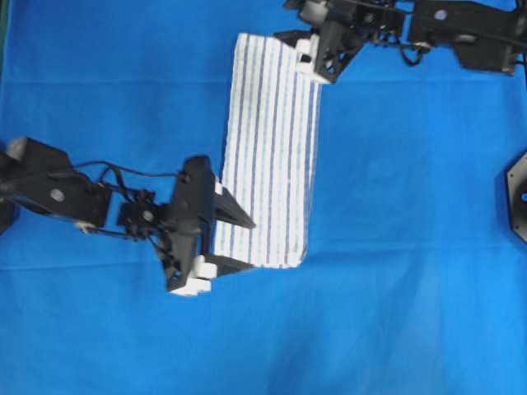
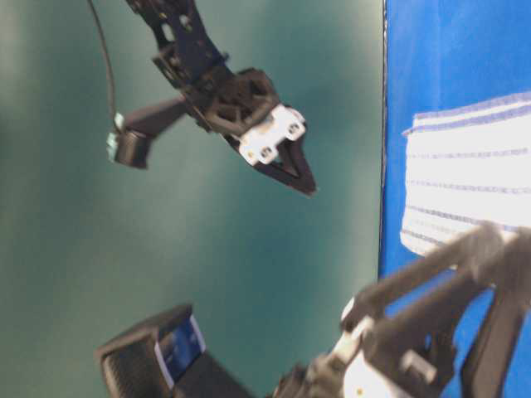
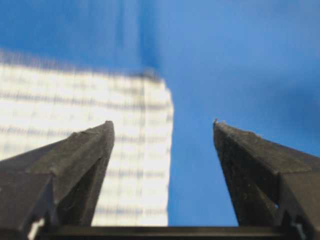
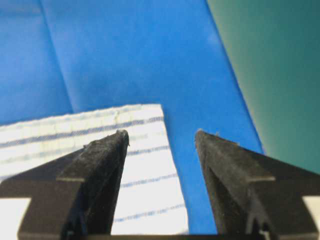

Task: Fold the blue towel.
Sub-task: 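Lay the strip down lengthwise and open both grippers, then move both grippers to the far end of the strip and grasp its corners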

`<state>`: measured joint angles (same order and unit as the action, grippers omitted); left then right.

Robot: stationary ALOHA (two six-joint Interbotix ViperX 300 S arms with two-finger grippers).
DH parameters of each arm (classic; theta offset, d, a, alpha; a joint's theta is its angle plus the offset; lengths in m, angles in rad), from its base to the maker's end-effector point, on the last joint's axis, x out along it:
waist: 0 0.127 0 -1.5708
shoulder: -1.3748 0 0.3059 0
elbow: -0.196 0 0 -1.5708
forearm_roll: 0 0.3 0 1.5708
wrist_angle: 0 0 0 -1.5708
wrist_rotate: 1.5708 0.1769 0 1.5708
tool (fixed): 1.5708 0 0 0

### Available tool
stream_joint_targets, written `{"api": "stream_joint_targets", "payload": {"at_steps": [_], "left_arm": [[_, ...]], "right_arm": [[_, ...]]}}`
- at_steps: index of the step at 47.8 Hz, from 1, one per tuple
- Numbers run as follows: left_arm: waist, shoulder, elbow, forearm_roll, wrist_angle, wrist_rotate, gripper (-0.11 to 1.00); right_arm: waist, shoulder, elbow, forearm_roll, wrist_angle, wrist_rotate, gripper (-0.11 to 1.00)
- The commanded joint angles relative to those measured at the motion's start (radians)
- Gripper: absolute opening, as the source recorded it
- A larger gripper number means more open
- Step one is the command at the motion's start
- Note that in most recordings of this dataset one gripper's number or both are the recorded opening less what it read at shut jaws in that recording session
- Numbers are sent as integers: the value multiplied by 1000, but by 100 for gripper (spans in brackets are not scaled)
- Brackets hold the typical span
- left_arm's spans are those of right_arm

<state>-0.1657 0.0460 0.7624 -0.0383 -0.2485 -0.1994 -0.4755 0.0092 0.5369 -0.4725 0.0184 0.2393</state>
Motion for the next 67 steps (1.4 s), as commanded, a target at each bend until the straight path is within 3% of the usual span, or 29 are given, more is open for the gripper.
{"api": "stream_joint_targets", "payload": {"at_steps": [1,9,16,32,39,49,57,67], "left_arm": [[14,-81,12,3,64,2,71],[66,-212,69,6,118,11,71],[167,-295,120,9,101,37,71],[359,-333,161,9,8,156,71],[402,-325,156,9,6,181,71],[425,-321,153,9,-3,181,71],[466,-268,141,9,-74,183,70],[548,-109,74,9,-147,186,70]], "right_arm": [[6,-83,21,-3,-2,3,60],[23,-184,109,3,-6,12,60],[61,-281,210,21,-23,26,60],[262,-472,387,60,-41,135,60],[288,-499,419,60,-38,176,60],[253,-489,414,52,-35,176,60],[121,-434,391,51,-48,176,60],[-15,-281,327,34,-121,167,60]]}}
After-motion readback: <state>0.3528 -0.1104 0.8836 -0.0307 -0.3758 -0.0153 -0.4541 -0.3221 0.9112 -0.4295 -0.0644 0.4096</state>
